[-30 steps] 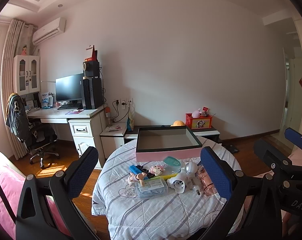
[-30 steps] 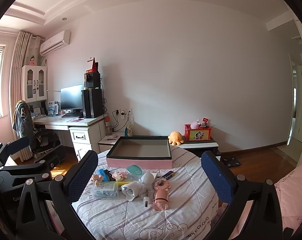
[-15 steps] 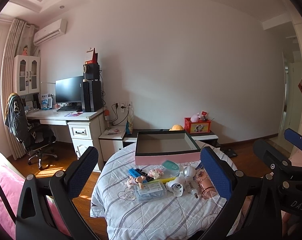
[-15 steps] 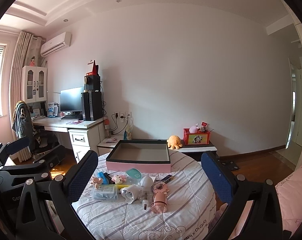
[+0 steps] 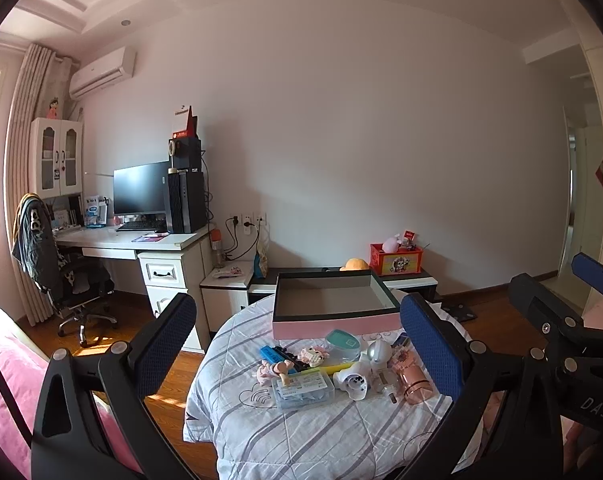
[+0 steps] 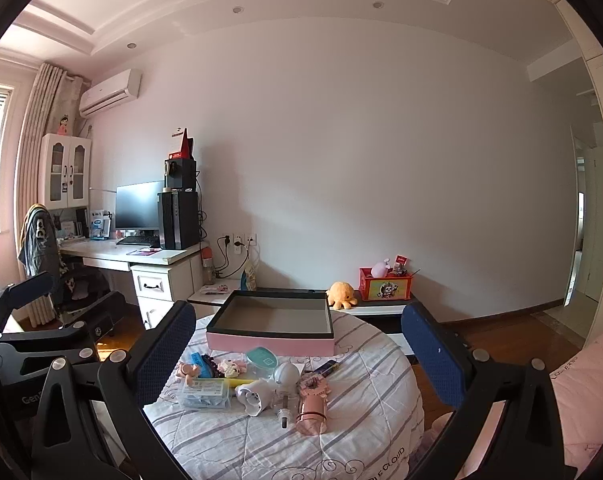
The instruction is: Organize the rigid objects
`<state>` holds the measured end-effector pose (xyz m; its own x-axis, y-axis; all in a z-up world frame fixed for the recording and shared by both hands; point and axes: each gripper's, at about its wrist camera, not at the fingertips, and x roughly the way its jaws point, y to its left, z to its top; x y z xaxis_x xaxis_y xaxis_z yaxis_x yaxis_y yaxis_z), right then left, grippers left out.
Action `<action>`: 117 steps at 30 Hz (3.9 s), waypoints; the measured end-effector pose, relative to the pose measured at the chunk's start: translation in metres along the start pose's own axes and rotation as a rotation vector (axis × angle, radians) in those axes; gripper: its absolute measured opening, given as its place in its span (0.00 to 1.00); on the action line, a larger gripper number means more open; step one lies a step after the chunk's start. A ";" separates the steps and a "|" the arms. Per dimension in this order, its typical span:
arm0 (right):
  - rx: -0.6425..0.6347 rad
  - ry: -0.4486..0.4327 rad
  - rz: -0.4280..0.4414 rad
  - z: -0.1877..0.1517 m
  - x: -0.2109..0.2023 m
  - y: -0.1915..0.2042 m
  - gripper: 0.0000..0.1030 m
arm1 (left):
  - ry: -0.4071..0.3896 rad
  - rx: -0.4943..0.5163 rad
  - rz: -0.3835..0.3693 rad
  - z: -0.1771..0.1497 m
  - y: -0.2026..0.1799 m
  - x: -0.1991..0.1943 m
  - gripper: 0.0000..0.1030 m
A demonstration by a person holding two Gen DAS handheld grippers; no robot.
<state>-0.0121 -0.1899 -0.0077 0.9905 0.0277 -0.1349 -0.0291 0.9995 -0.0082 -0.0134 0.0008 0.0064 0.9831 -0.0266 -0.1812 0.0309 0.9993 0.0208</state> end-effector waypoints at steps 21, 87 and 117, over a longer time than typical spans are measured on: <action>0.004 -0.005 0.003 0.000 -0.001 -0.002 1.00 | -0.004 0.001 0.004 0.001 0.002 -0.003 1.00; 0.011 0.040 -0.003 -0.009 0.013 -0.006 1.00 | 0.015 0.009 0.000 -0.003 0.004 0.002 1.00; 0.079 0.461 0.018 -0.159 0.149 -0.065 1.00 | 0.536 -0.055 -0.042 -0.169 0.029 0.193 1.00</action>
<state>0.1161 -0.2525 -0.1847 0.8262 0.0552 -0.5606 -0.0180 0.9973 0.0718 0.1467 0.0296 -0.1941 0.7511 -0.0639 -0.6571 0.0443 0.9979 -0.0464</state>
